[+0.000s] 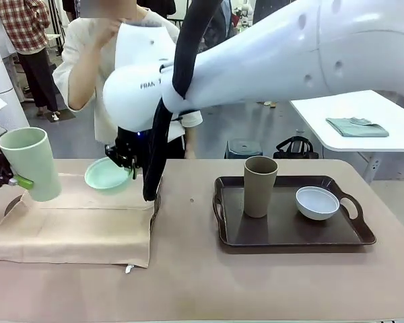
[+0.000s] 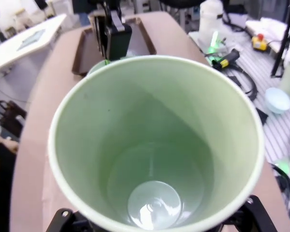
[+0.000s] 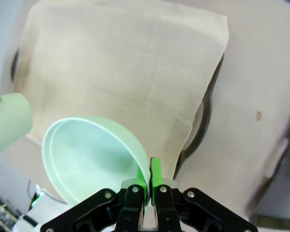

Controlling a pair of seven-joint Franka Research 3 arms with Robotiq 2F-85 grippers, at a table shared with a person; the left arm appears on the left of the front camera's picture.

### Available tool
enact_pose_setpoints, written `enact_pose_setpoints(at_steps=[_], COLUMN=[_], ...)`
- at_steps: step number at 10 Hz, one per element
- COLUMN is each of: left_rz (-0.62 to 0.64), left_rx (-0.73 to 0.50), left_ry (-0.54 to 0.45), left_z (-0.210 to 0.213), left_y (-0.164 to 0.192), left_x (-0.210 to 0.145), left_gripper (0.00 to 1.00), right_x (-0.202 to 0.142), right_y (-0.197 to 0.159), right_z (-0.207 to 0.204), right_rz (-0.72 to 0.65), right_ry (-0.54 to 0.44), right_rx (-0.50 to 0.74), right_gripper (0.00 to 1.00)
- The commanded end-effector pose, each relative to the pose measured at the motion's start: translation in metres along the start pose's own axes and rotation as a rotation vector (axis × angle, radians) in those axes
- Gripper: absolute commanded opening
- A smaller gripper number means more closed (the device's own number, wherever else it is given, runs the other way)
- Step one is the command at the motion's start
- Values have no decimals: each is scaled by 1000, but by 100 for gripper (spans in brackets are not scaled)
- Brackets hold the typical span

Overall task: Set up a tray with a mat and arrange the tableware.
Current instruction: Place the Picnic Bowl and Reusable plastic cup back onto the Handle tray in front of the human's position.

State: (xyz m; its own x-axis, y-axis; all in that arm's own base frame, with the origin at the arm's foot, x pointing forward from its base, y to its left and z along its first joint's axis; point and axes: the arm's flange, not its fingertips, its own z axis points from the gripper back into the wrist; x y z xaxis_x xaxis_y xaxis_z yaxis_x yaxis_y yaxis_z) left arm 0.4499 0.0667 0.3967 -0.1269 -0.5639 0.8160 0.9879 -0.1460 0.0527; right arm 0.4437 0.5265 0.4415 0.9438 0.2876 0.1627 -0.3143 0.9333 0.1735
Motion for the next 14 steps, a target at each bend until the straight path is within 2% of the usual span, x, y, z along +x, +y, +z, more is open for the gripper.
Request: enact_pose_setpoints(at_steps=[1,3,4,5,8,10,14], left_rz=[-31,-28,-25,-2,3,13,-37], left_rx=[9,-33,-34,-31,-40,-30,0], left_ry=[-31,-63,-67,-23,-31,-56,-101], left_z=[-9,-12,-9,-18,-18,-27,-35], left_y=[10,16,12,9,11,13,17], left_x=[-17,-35,-32,-33,-38,-50,-55], left_gripper=[84,84,84,84,84,84,84], right_x=[1,0,0,0,1,12,20], right_y=[0,-1,-3,-3,-2,-4,-2], right_z=[-11,-15,-19,-19,-20,-49,-67], right_rz=[10,22,-5,-5,-2,14,14], right_ry=[18,30,29,29,30,-11,-36], right_rx=[9,26,-2,-2,-2,7,17], right_gripper=[5,5,5,5,5,5,5])
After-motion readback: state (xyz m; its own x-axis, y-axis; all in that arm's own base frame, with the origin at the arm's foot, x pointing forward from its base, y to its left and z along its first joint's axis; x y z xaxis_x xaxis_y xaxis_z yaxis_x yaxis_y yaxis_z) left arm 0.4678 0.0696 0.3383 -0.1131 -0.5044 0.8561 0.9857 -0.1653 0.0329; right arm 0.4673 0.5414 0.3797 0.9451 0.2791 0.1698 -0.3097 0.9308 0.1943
